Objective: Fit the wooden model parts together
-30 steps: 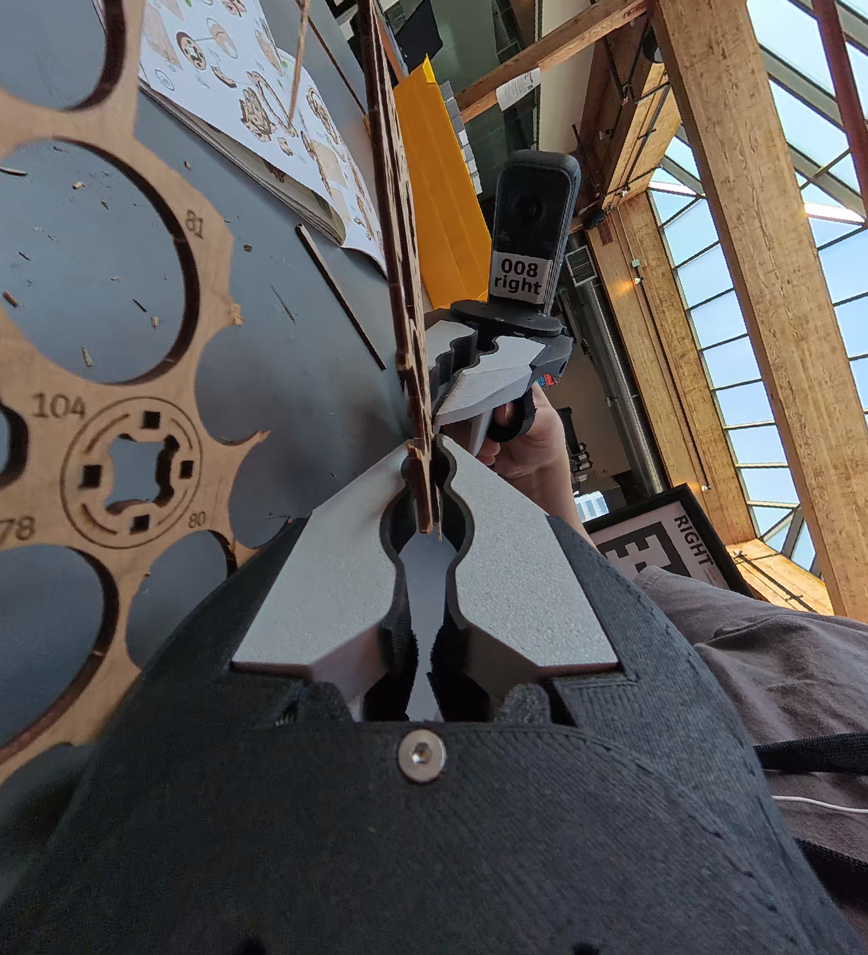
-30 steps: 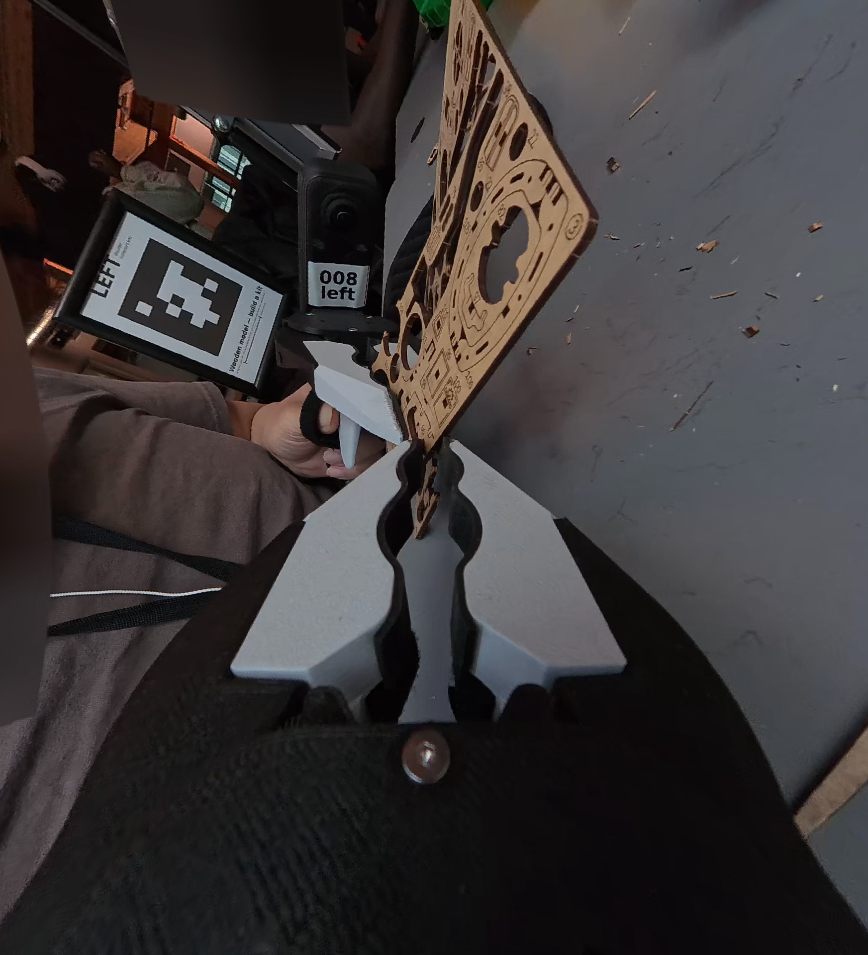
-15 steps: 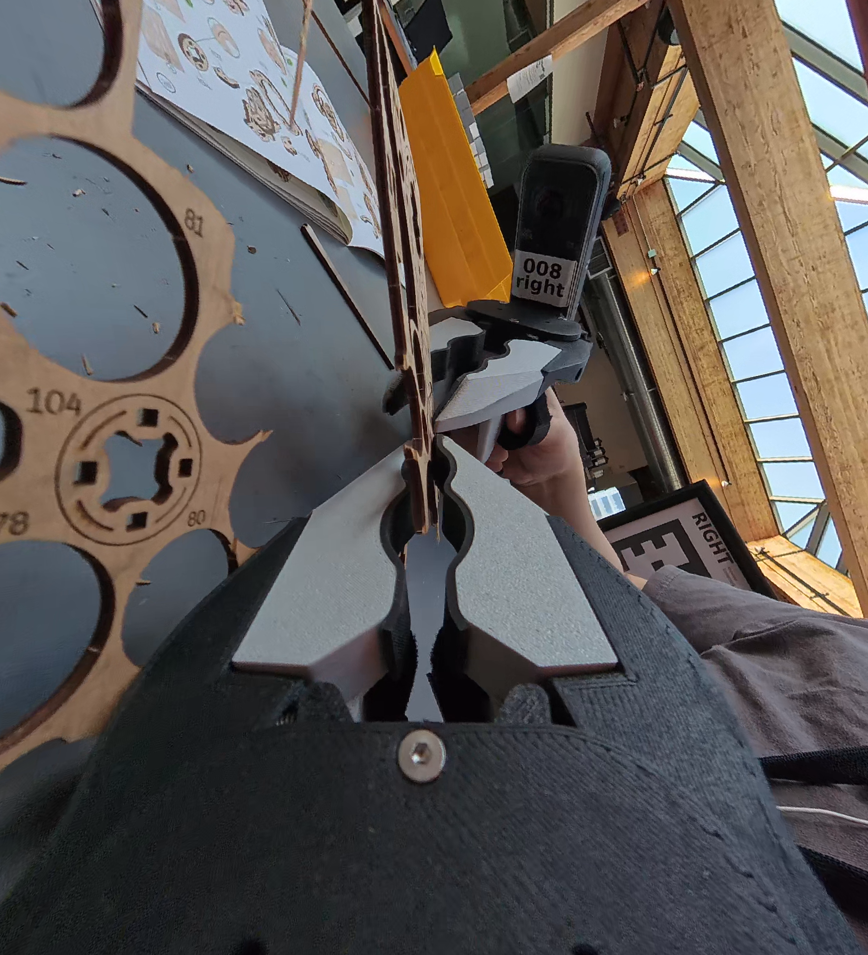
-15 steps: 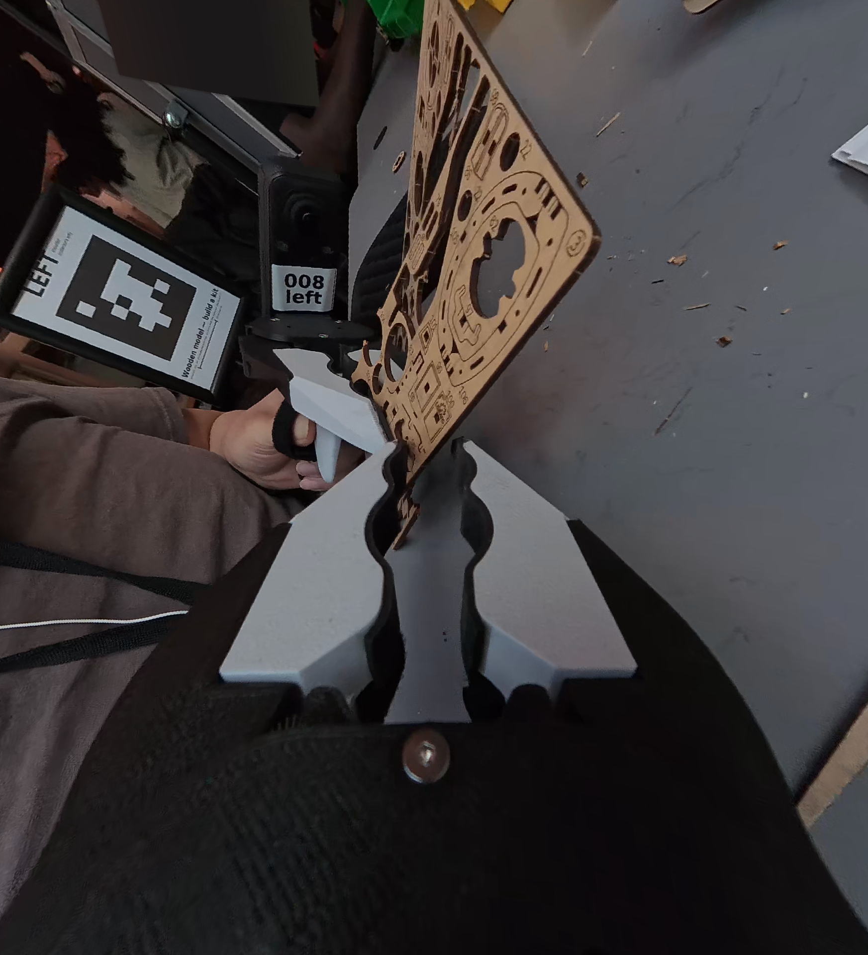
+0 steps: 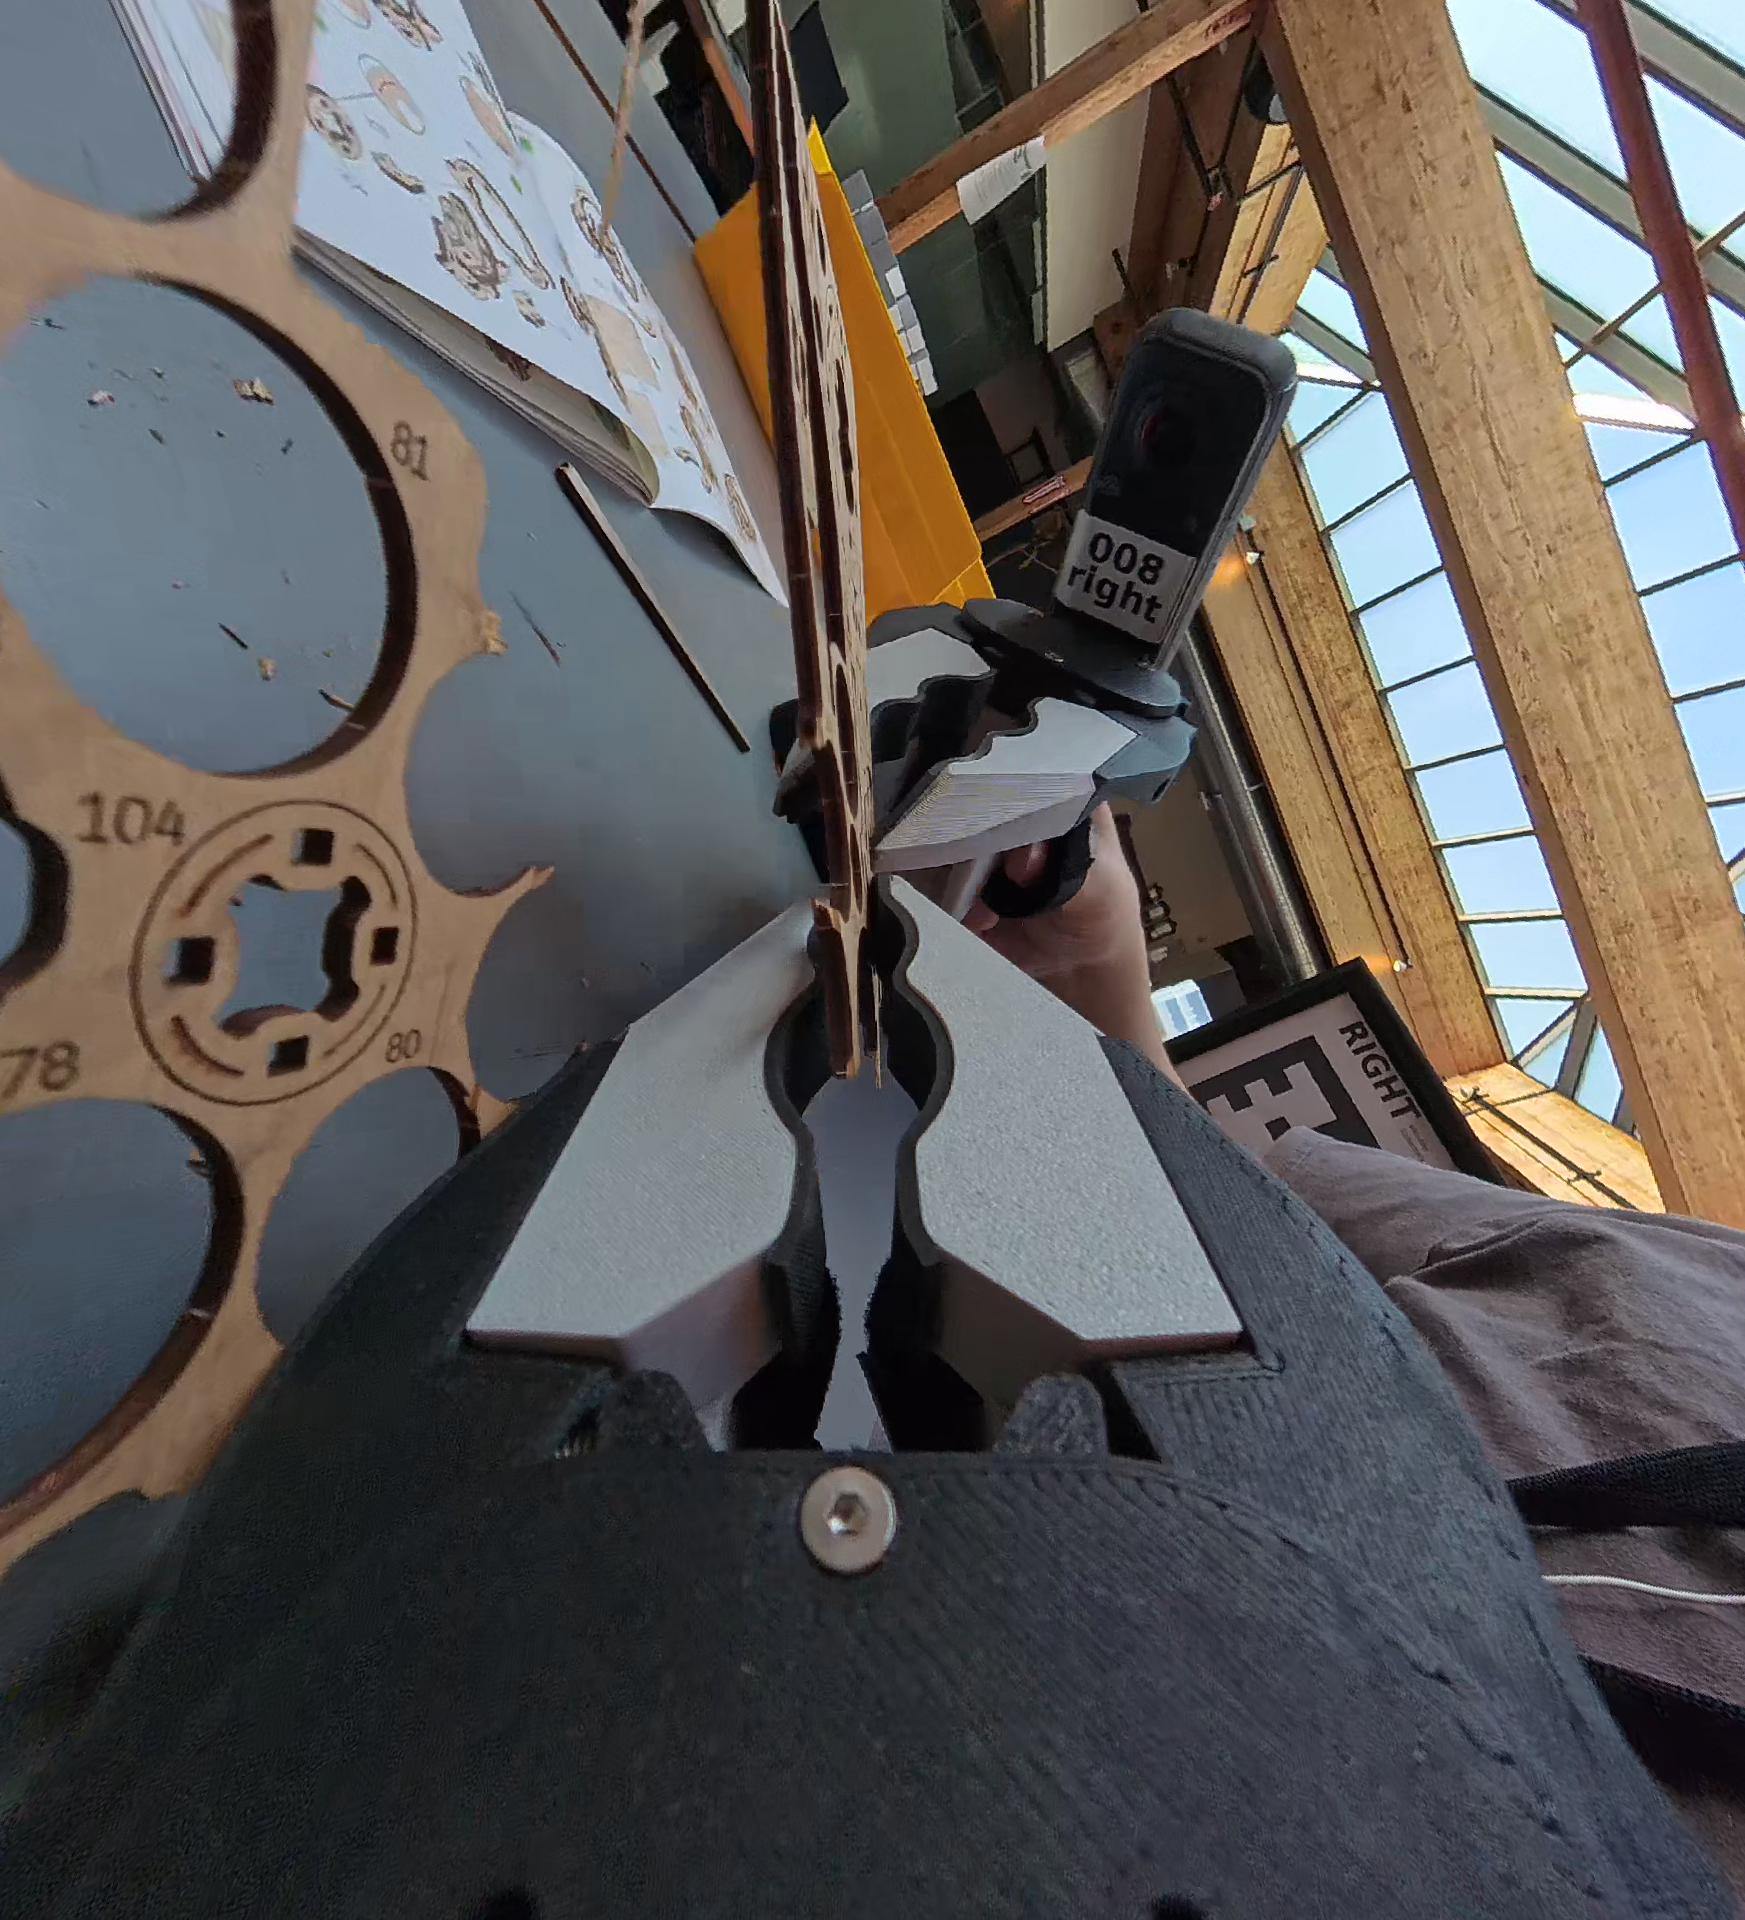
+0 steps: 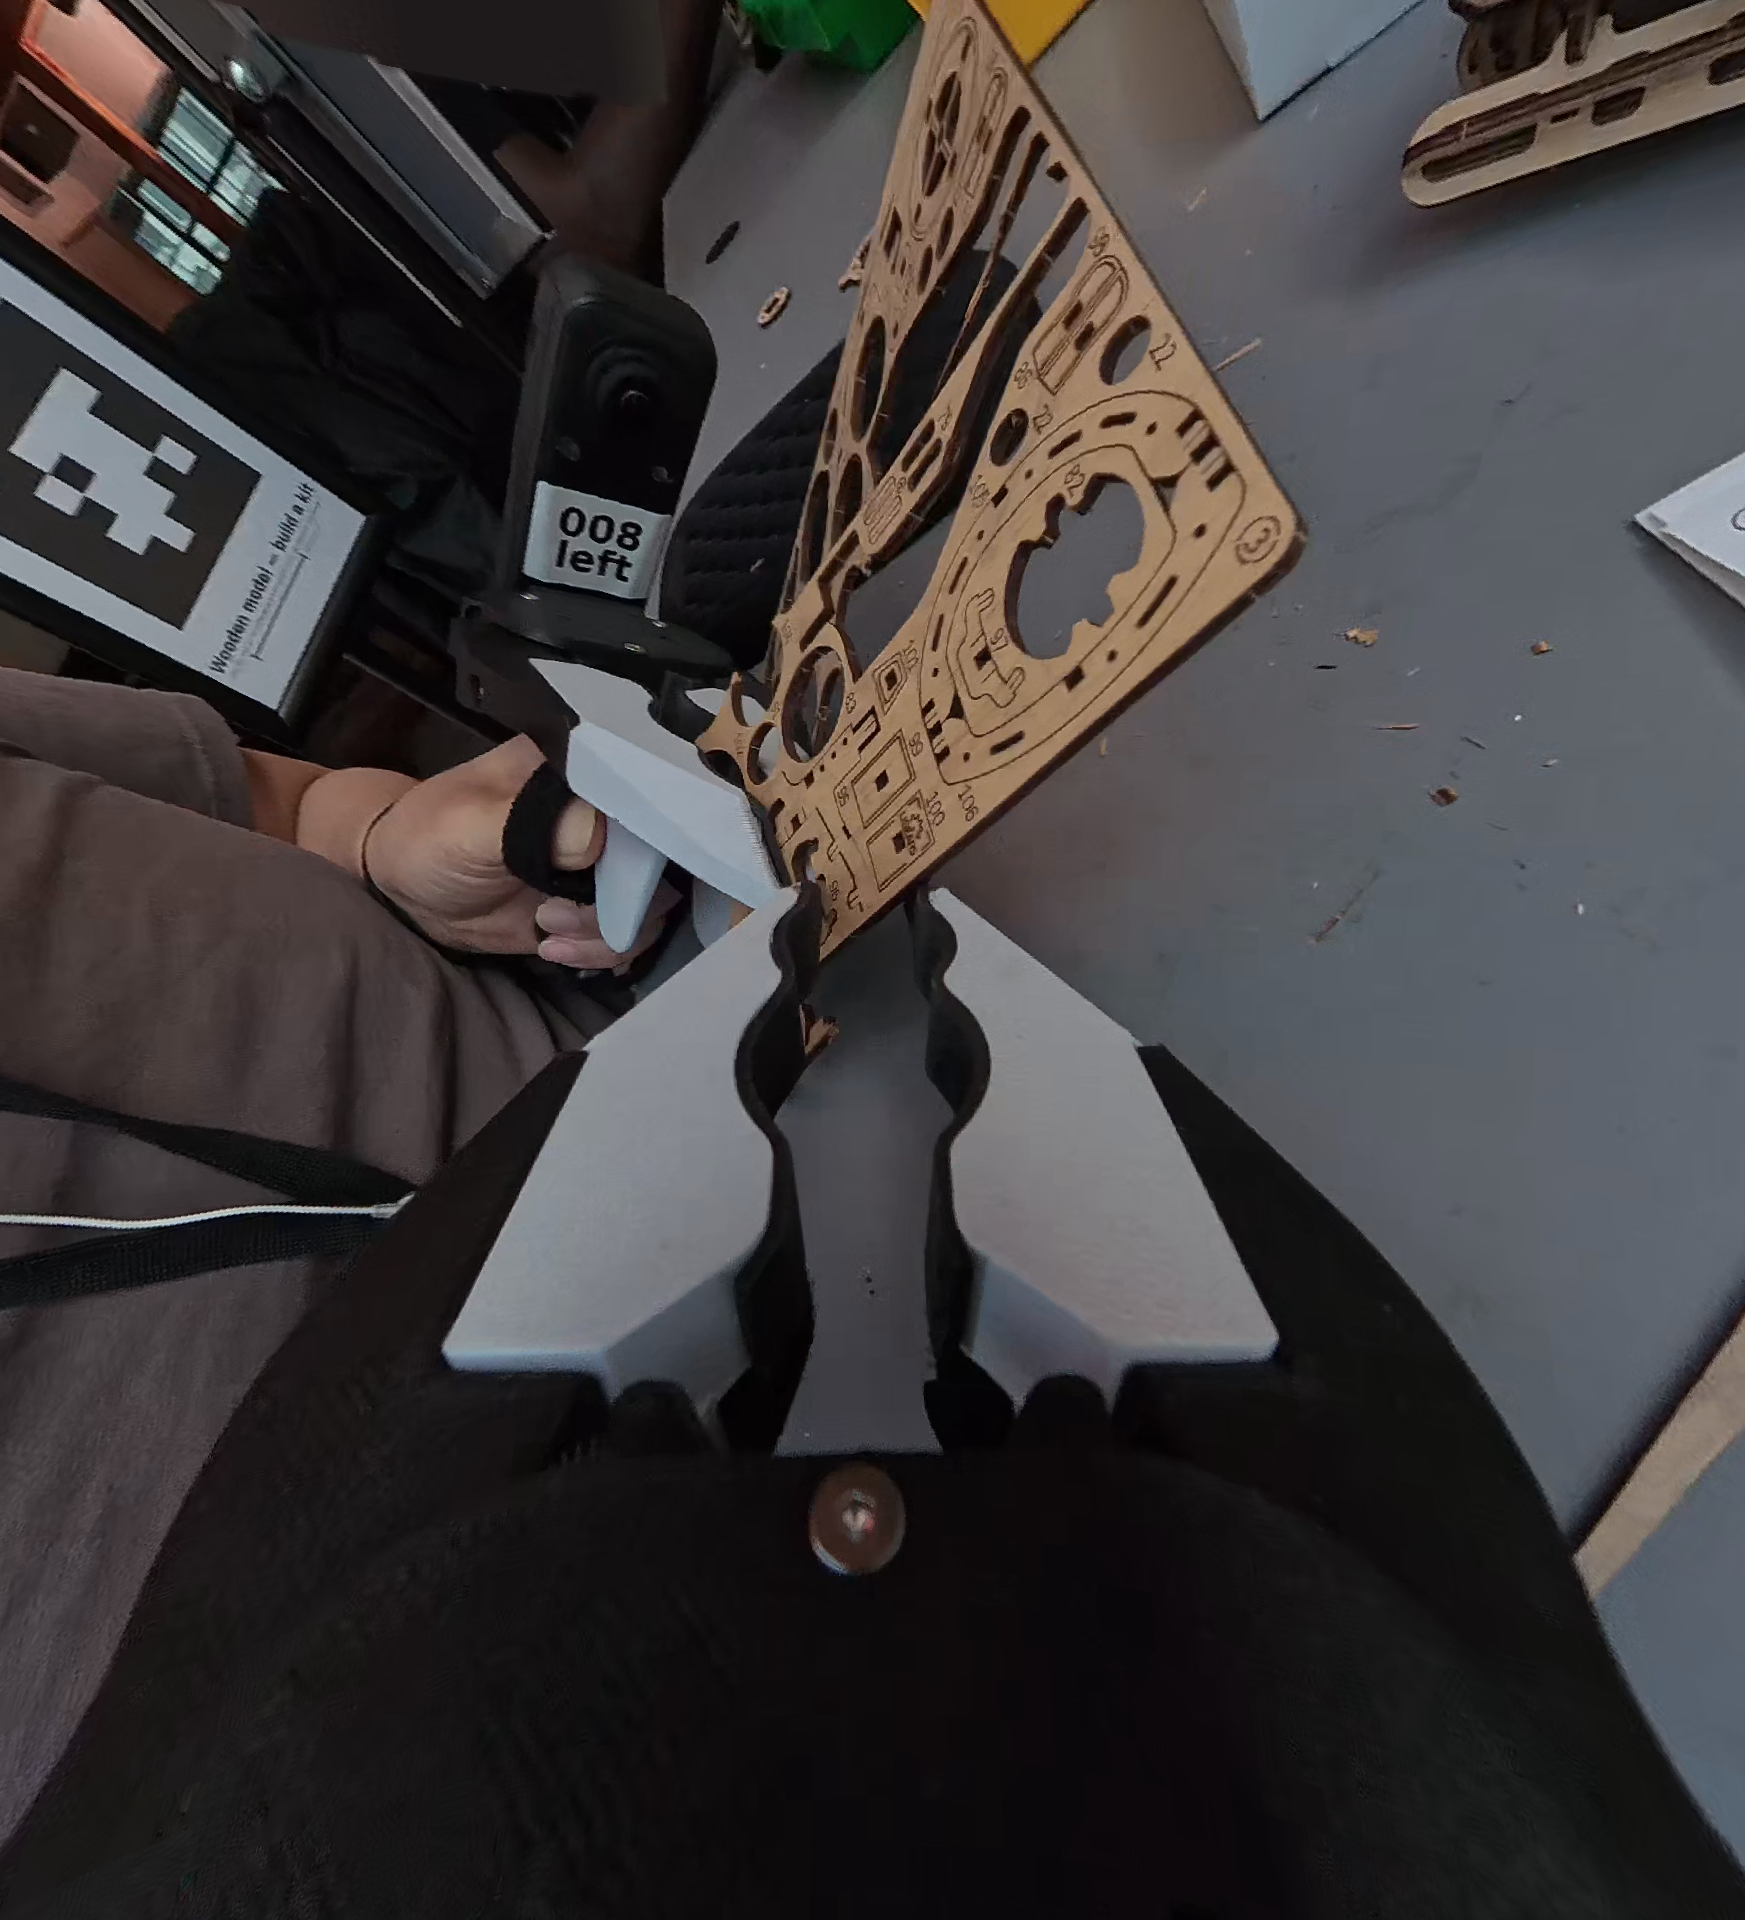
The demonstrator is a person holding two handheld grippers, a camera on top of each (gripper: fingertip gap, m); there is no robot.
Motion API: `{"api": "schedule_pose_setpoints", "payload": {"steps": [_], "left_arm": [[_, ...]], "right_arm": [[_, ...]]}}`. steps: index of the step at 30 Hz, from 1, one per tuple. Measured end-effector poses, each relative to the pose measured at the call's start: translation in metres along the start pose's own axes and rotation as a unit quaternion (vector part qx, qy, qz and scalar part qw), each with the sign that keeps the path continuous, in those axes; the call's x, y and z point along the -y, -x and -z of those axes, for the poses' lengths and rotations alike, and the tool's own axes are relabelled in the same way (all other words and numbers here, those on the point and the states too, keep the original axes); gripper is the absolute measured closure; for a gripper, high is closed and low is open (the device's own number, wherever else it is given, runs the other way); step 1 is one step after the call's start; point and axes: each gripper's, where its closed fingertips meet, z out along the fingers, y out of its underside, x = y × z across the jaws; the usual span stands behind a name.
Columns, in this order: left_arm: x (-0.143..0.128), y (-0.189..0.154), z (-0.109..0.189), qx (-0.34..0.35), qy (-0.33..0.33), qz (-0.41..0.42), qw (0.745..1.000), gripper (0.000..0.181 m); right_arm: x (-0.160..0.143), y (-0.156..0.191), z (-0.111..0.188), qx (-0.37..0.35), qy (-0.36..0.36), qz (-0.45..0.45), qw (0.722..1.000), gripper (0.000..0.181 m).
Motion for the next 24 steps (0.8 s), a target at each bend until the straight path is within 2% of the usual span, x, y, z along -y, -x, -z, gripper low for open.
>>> {"api": "schedule_pose_setpoints", "payload": {"steps": [2,5,9,12,24], "left_arm": [[0.003,0.000,0.000,-0.008,-0.006,0.012,1.000,0.180],[0.007,0.001,0.003,-0.013,-0.018,0.023,0.999,0.180],[0.007,0.004,0.001,-0.005,-0.016,0.020,1.000,0.180],[0.007,0.006,0.001,0.000,-0.016,0.020,1.000,0.180],[0.008,0.009,0.001,0.002,-0.017,0.013,1.000,0.180]], "right_arm": [[0.003,-0.001,0.008,0.028,-0.022,-0.022,0.999,0.168],[0.009,-0.009,0.018,0.015,-0.058,-0.035,0.998,0.172],[0.004,0.000,0.009,0.019,-0.051,-0.065,0.996,0.165],[0.000,0.001,0.002,0.005,-0.049,-0.064,0.997,0.173],[0.003,0.000,0.003,0.031,-0.083,-0.115,0.989,0.177]]}}
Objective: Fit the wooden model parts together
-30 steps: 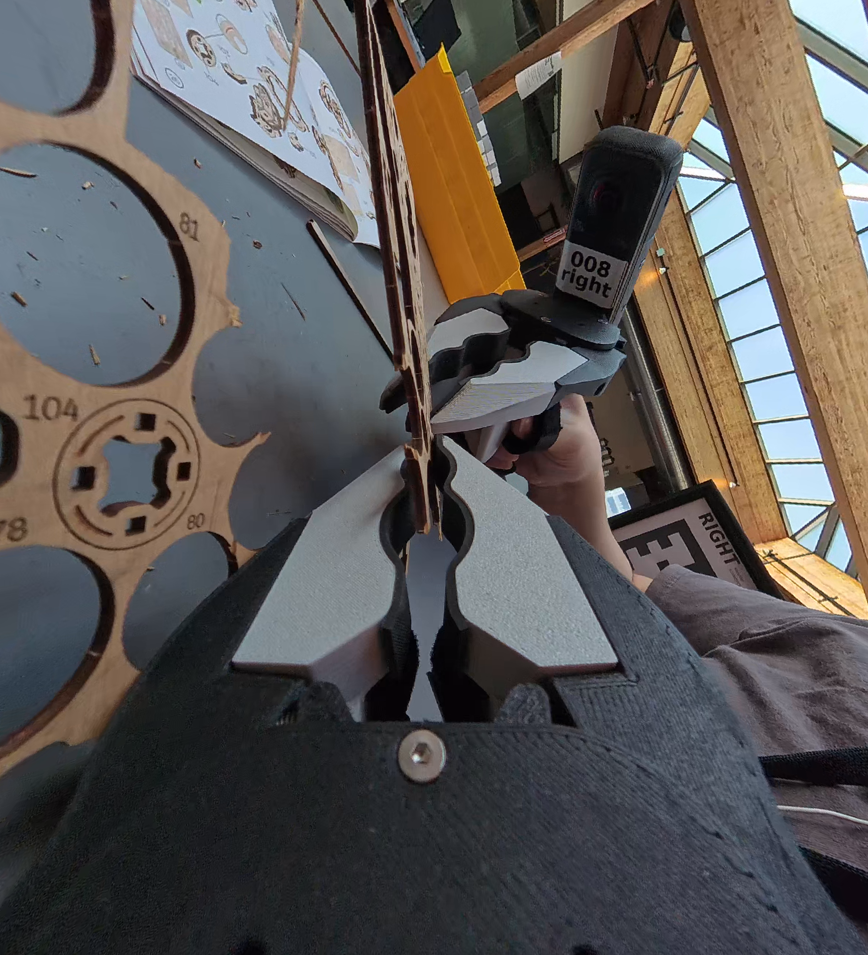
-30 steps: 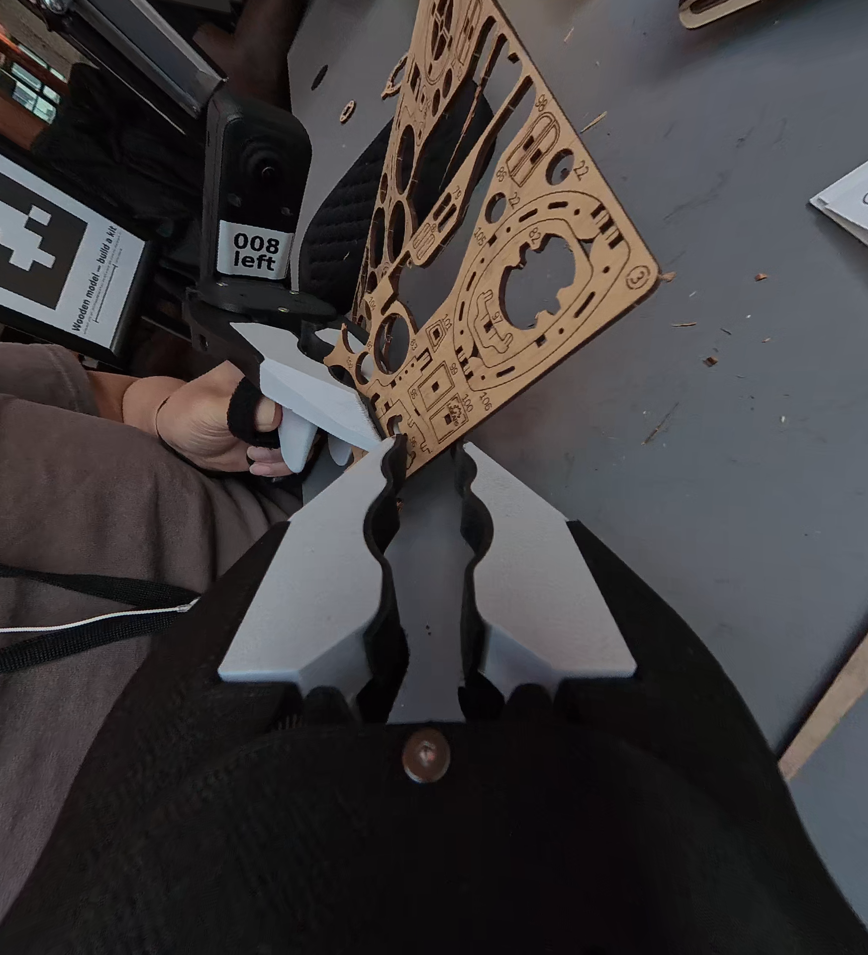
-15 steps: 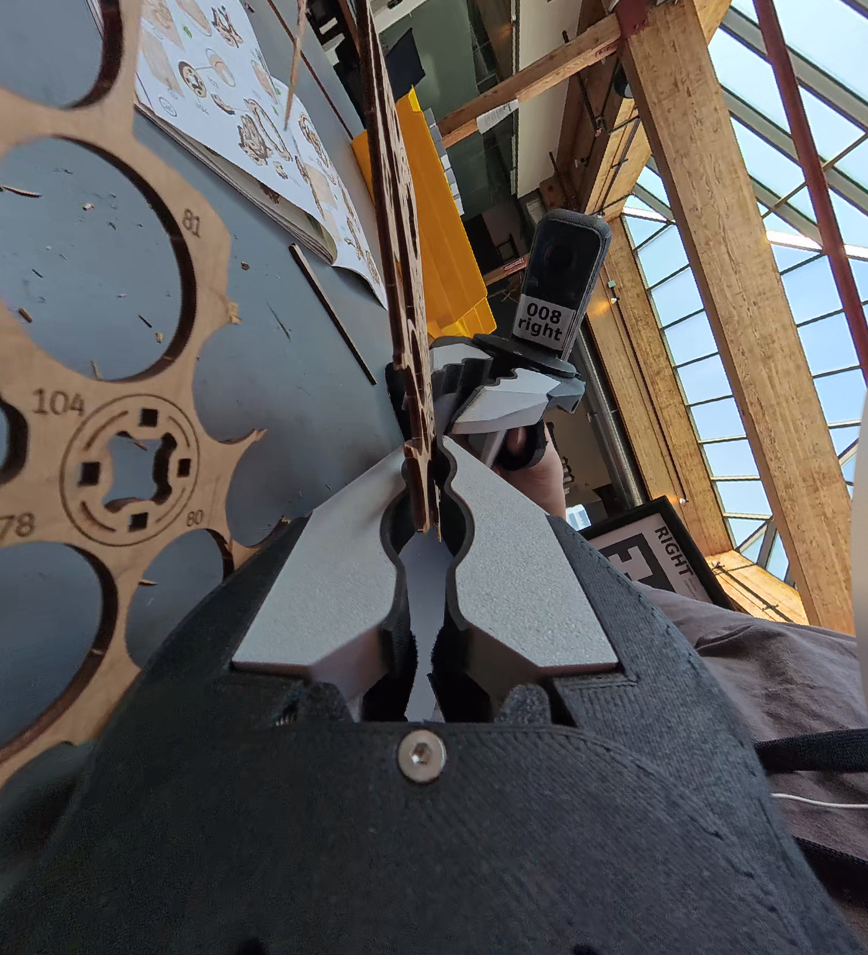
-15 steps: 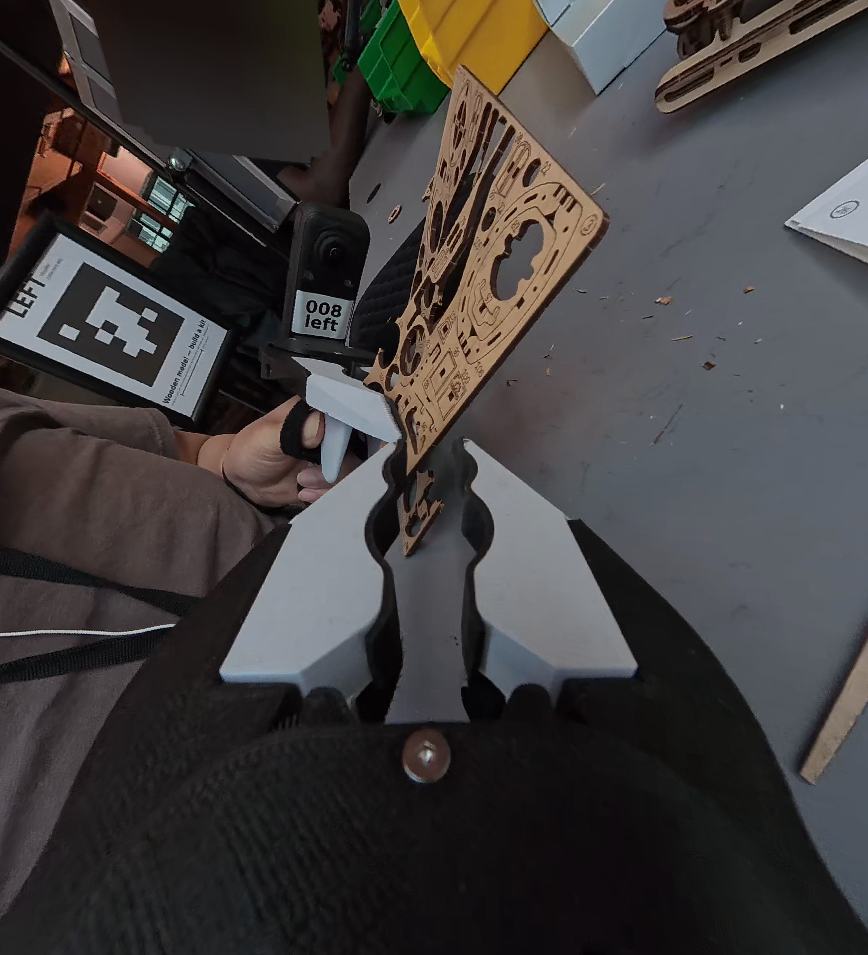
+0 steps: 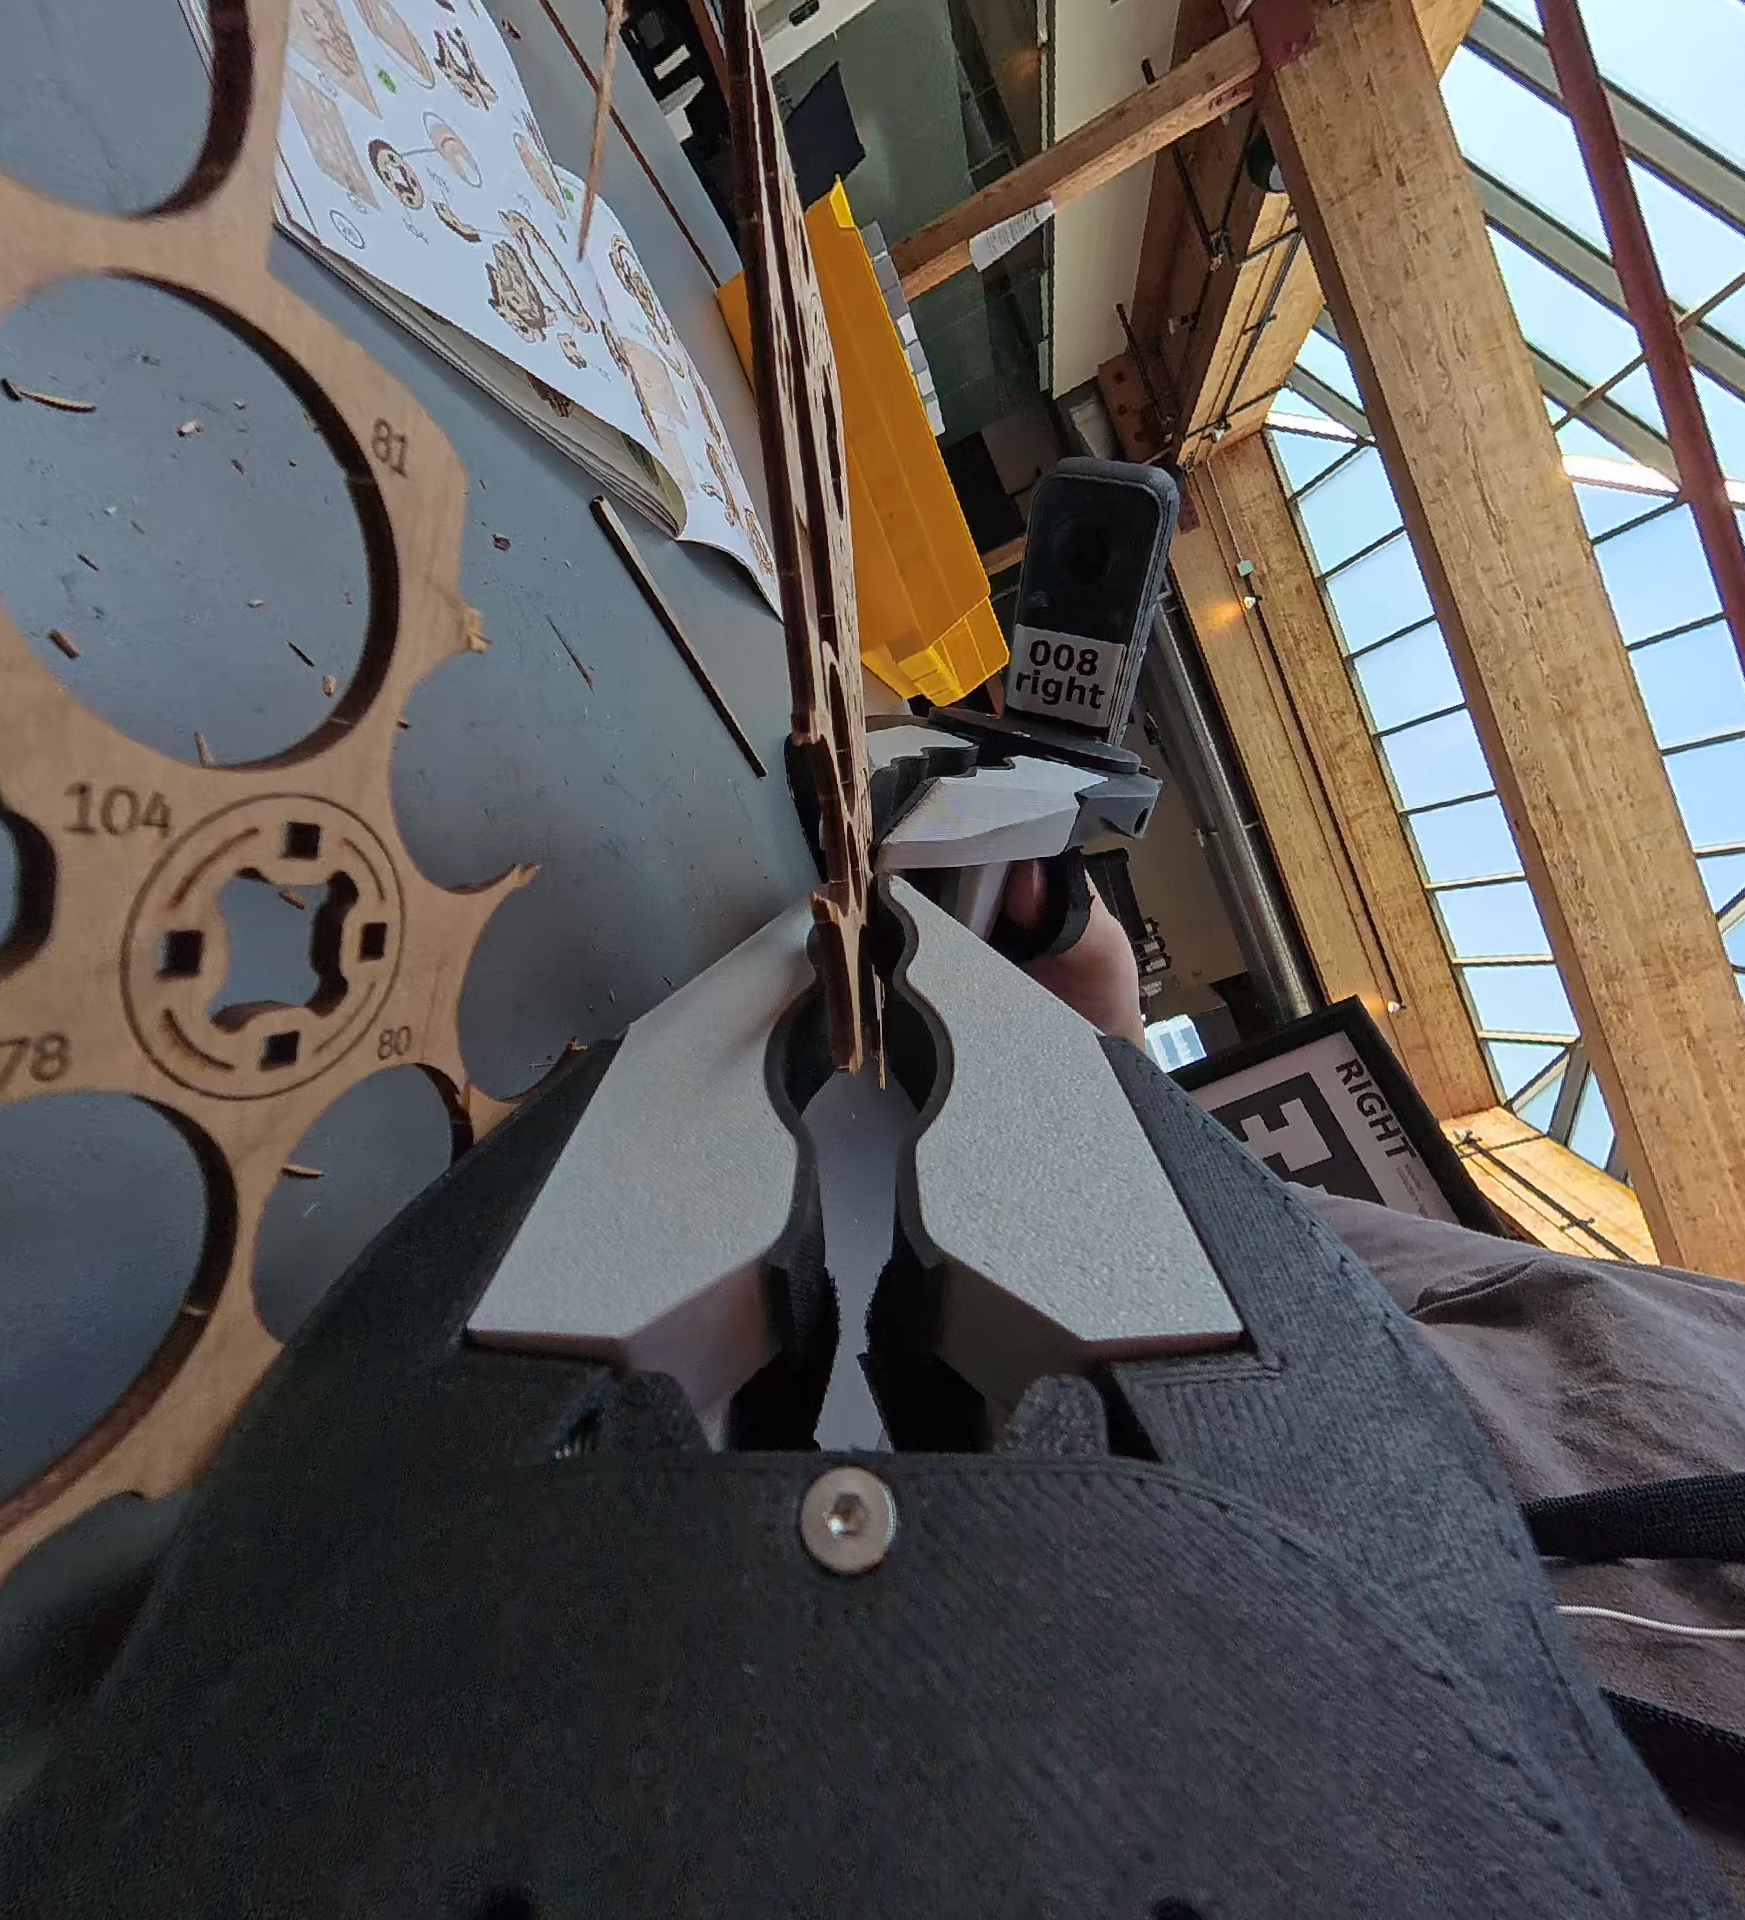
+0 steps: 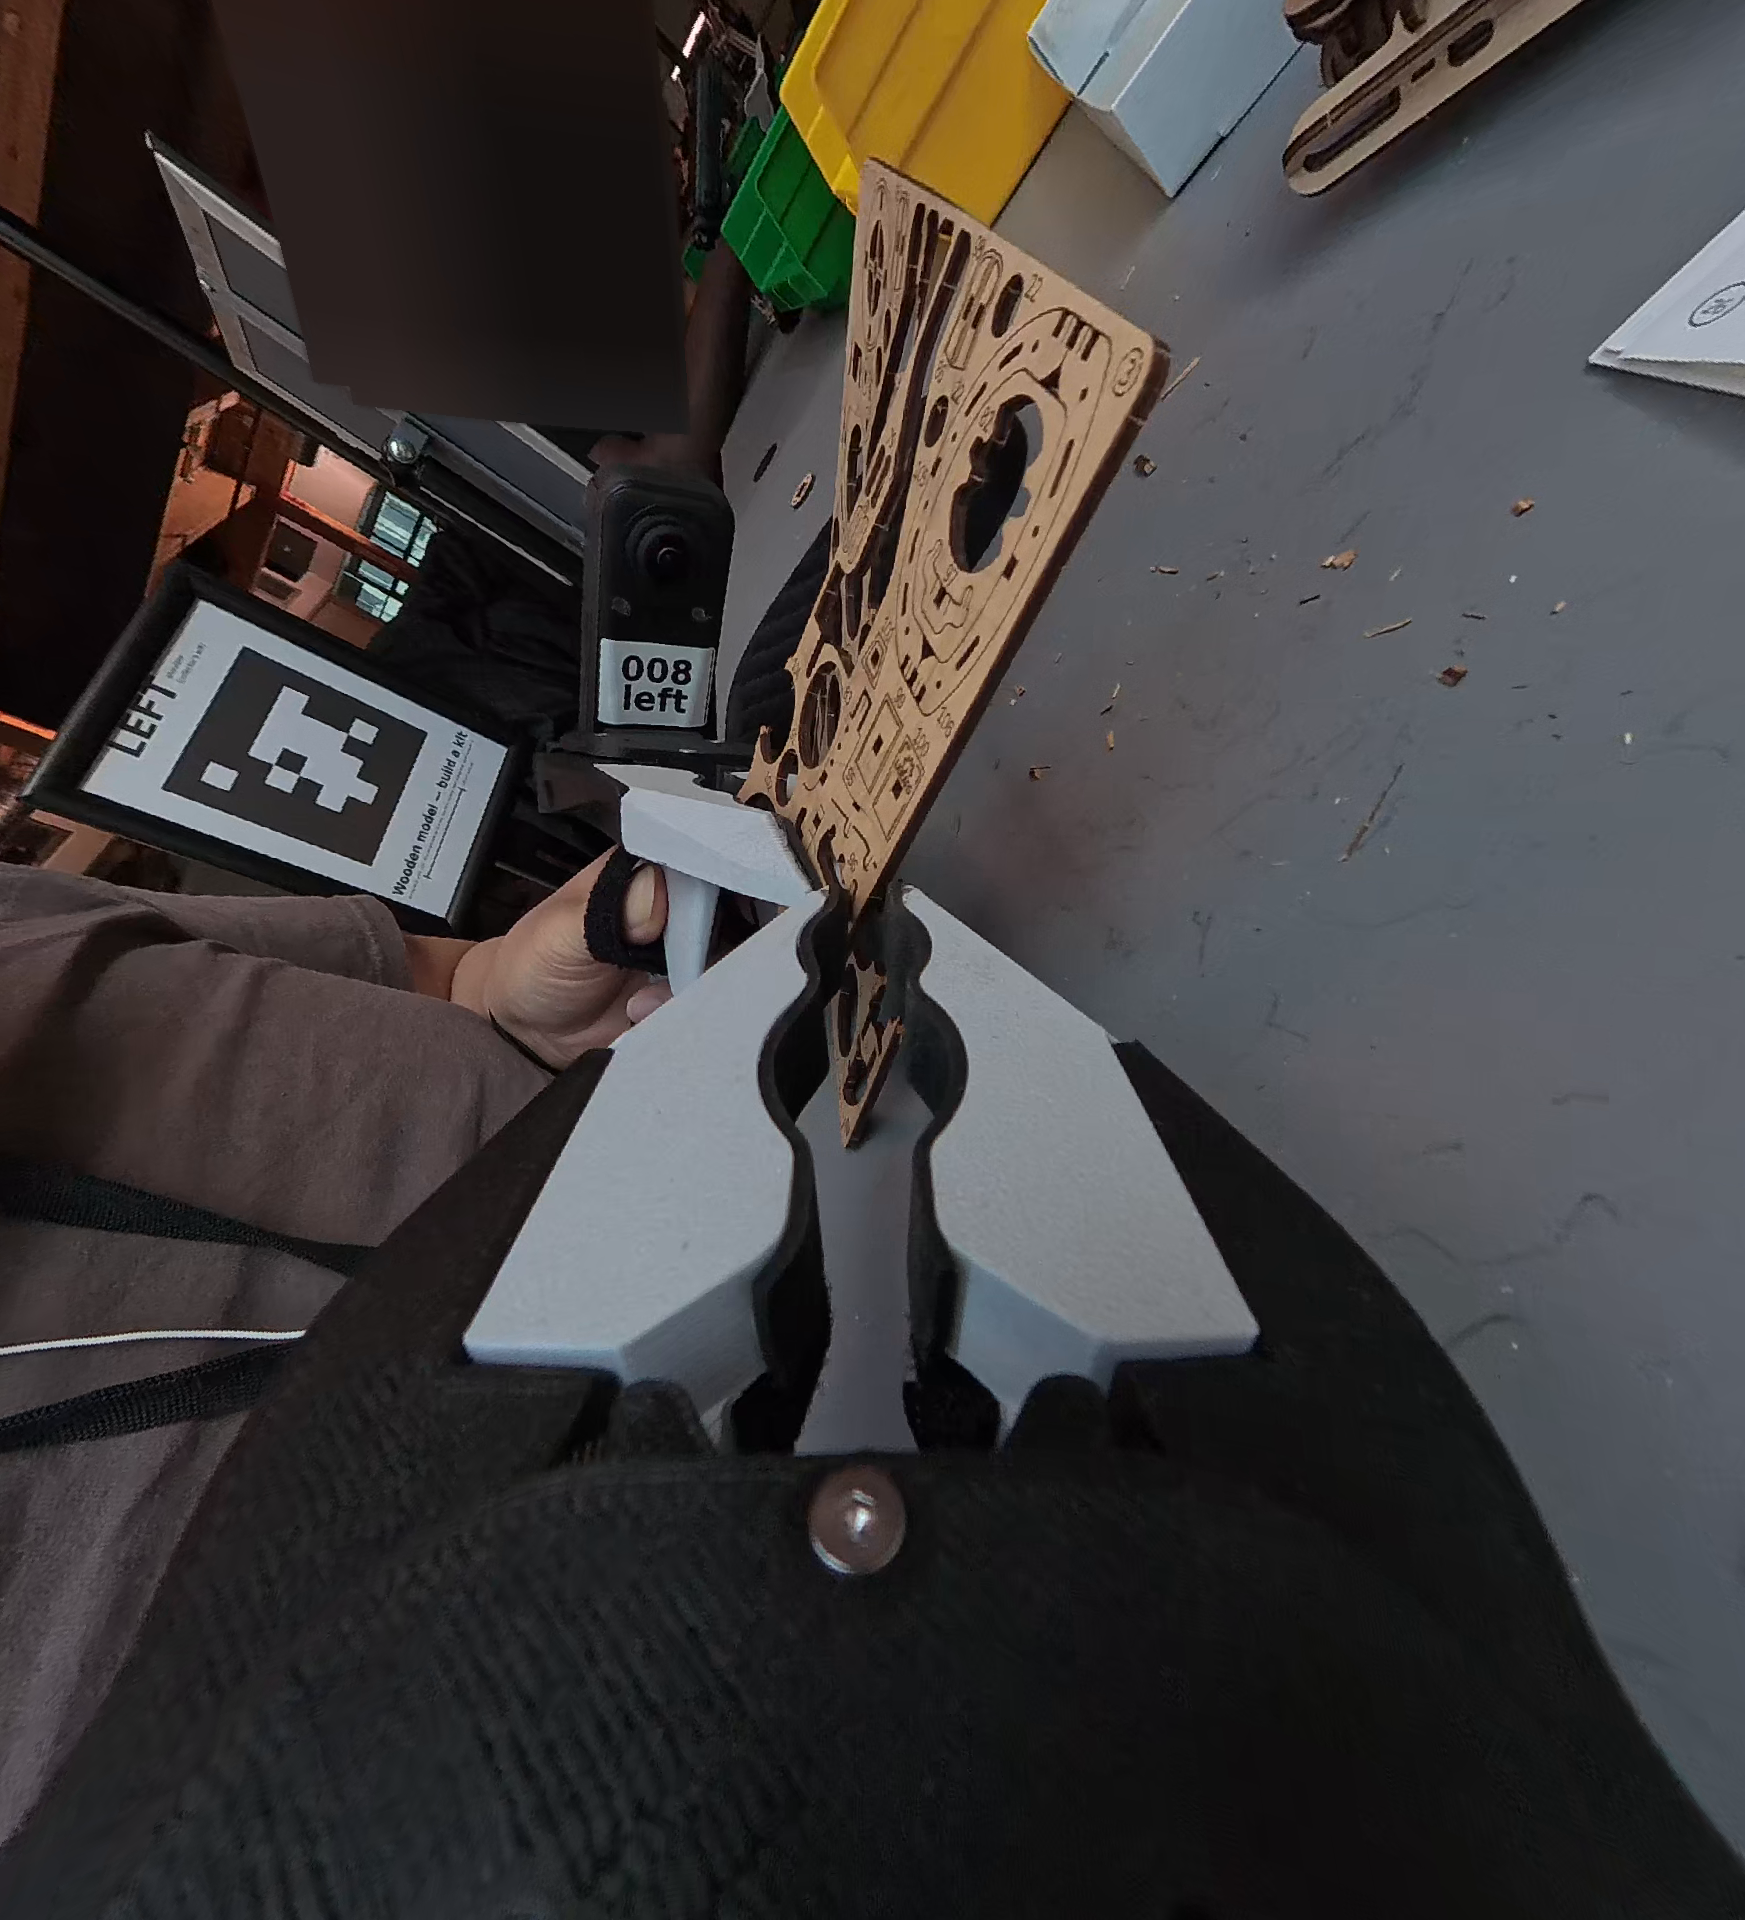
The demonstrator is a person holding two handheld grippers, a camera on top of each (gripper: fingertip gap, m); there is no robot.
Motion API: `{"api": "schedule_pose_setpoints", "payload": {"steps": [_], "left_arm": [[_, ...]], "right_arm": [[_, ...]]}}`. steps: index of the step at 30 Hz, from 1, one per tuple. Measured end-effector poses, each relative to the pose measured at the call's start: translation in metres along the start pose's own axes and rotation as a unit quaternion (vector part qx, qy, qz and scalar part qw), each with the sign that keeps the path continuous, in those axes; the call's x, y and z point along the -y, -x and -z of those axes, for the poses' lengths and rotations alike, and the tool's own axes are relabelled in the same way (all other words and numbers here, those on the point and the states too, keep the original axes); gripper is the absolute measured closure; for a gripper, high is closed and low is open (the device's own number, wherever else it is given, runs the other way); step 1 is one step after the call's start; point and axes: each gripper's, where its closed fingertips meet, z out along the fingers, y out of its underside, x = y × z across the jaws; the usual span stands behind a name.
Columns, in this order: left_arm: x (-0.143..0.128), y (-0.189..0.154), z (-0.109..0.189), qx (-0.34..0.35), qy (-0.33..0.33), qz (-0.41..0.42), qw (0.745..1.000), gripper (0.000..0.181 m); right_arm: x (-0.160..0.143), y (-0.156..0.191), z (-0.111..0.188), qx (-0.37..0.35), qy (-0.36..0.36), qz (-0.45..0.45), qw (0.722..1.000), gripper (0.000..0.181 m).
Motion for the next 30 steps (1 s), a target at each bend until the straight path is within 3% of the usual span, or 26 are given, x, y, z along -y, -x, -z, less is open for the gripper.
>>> {"api": "schedule_pose_setpoints", "payload": {"steps": [21,27,30], "left_arm": [[-0.002,0.005,0.000,0.024,0.004,-0.019,1.000,0.180],[-0.001,0.014,0.000,0.057,0.006,-0.019,0.998,0.180],[0.005,0.008,-0.001,0.027,0.001,0.005,1.000,0.180]], "right_arm": [[-0.003,-0.002,0.000,0.041,0.018,-0.068,0.997,0.180],[-0.007,-0.011,-0.005,-0.012,0.021,-0.052,0.998,0.178],[0.000,-0.008,-0.003,-0.027,-0.003,0.019,0.999,0.177]]}}
